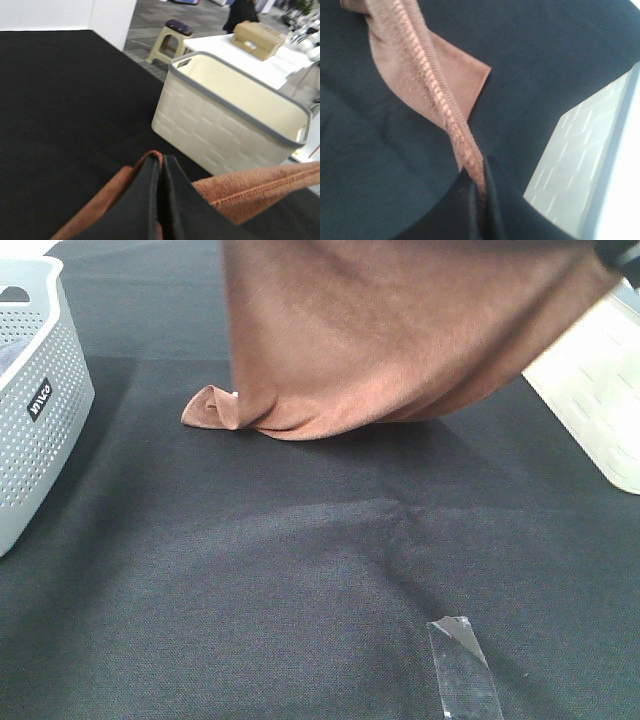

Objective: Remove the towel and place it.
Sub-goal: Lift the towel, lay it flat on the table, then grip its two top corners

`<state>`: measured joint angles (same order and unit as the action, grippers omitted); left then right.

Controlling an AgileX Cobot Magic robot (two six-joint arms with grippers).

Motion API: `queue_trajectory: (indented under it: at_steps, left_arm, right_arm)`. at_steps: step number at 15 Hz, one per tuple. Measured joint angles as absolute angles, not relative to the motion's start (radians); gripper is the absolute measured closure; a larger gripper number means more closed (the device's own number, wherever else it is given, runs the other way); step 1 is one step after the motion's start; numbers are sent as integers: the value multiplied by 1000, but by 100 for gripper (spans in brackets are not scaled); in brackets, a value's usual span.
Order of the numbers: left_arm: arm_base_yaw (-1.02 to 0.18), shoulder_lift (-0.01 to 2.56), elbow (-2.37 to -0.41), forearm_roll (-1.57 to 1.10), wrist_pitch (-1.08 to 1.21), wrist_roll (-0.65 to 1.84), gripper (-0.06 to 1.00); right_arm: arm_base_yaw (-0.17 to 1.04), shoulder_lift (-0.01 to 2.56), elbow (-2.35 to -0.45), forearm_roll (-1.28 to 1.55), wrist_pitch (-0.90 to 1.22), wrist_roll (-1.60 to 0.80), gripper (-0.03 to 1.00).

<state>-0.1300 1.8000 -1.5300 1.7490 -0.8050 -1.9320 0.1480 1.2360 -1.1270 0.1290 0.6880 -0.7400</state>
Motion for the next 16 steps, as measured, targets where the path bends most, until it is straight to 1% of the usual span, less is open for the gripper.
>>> queue_trajectory:
  at_steps: [2,5,6,8,11,12,14,16]
  left_arm:
    - [-141,1637,-1311,1745,-760,-1890,94]
    - [-142,1435,-1095,1744,-746,-1884,94]
    - [-142,1327,-982,1744,-725,-1883,94]
    - [-142,1199,-851,1743,-702,-1896,94]
    - [-142,1022,-698,1743,-728,-1947,94]
    - [-142,968,-654,1743,-750,-1971,94]
    - [-142,867,-570,1743,-786,-2021,94]
    - [-141,783,-505,1743,-809,-2052,94]
  right_arm:
    - [148,1192,-1093,158,752,-730,97]
    - [150,1148,-1090,211,918,-738,97]
    - [150,1121,-1089,245,992,-763,97]
    - [150,1050,-1042,296,1028,-789,97]
    - [150,901,-911,334,1066,-802,97]
    - [150,853,-879,336,1112,-802,97]
    - [150,768,-852,344,1190,-803,97]
    - [150,689,-842,369,1204,-812,97]
